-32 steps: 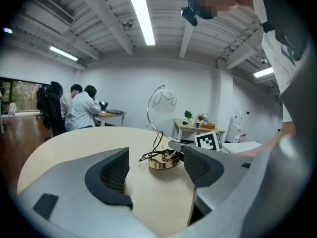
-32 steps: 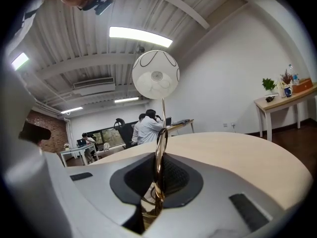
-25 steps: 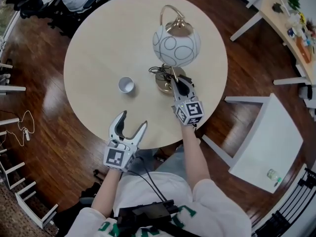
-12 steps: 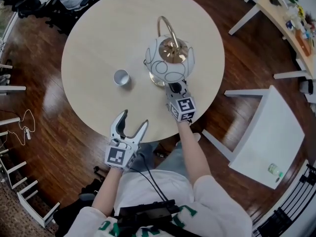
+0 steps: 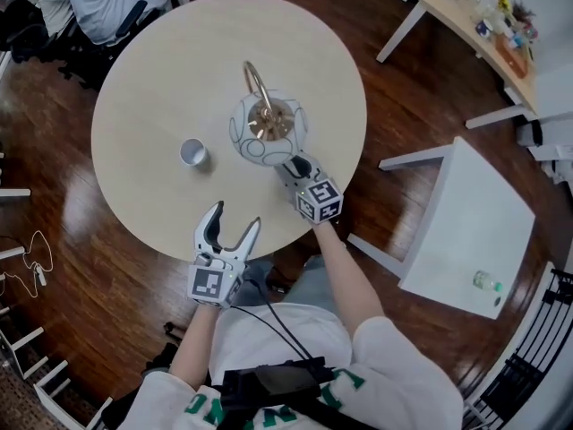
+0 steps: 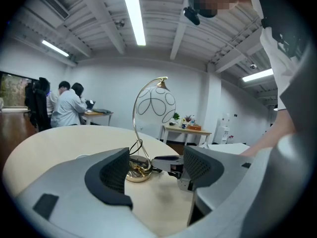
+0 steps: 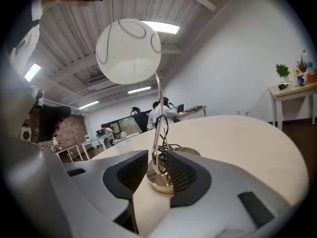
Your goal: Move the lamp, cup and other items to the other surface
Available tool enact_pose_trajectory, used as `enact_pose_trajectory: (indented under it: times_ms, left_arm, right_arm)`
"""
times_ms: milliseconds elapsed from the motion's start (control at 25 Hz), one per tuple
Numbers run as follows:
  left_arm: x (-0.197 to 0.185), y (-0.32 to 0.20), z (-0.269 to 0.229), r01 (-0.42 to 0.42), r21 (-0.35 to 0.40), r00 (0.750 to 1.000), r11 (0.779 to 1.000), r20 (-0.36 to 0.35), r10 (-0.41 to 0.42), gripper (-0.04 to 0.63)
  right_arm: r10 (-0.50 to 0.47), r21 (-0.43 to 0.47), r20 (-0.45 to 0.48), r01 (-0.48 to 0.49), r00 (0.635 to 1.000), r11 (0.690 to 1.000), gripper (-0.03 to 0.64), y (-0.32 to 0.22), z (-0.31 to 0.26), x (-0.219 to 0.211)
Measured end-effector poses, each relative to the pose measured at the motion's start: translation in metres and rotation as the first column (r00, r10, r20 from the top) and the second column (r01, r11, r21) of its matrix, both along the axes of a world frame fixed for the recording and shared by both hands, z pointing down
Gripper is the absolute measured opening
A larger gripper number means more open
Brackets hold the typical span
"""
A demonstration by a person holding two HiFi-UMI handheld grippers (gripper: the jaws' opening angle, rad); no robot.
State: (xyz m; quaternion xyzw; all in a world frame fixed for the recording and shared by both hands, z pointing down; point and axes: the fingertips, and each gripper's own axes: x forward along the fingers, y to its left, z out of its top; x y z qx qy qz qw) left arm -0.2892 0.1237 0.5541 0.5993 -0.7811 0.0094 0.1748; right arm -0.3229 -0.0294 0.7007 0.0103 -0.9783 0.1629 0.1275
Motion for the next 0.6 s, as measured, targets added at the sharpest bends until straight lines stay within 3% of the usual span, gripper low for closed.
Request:
enact_pose_trajectory:
  times_ms: [160, 240, 280, 440, 600]
  left_arm:
    - [0.023, -0.018, -0.017, -0.055, 0.052, 0.998, 0.997, 0.001, 0.055, 0.334]
    - [0.039, -0.03, -0.025, -0.107, 0.073, 0.994, 0.992, 0.033, 0.105, 0.334]
    - [0.047, -0.038, -0.029, -0.125, 0.083, 0.991, 0.989, 0.048, 0.122, 0.334]
    - [0.078, -0.081, -0.063, -0.199, 0.12, 0.979, 0.973, 0.075, 0.191, 0.334]
    - [0.115, -0.118, -0.079, -0.292, 0.142, 0.953, 0.946, 0.128, 0.275, 0.334]
  right_arm:
    - [0.085, 0.029, 0.011, -0.086, 0.996, 0.996, 0.198, -0.028, -0.035, 0.062]
    - [0.129, 0.024, 0.054, -0.13, 0.99, 0.991, 0.303, -0.044, -0.064, 0.095]
    - [0.157, 0.03, 0.084, -0.16, 0.984, 0.987, 0.326, -0.054, -0.082, 0.112]
    - [0.273, 0.106, 0.188, -0.296, 0.943, 0.949, 0.334, -0.091, -0.159, 0.175]
    - [0.359, 0.192, 0.28, -0.419, 0.89, 0.887, 0.337, -0.107, -0.214, 0.24]
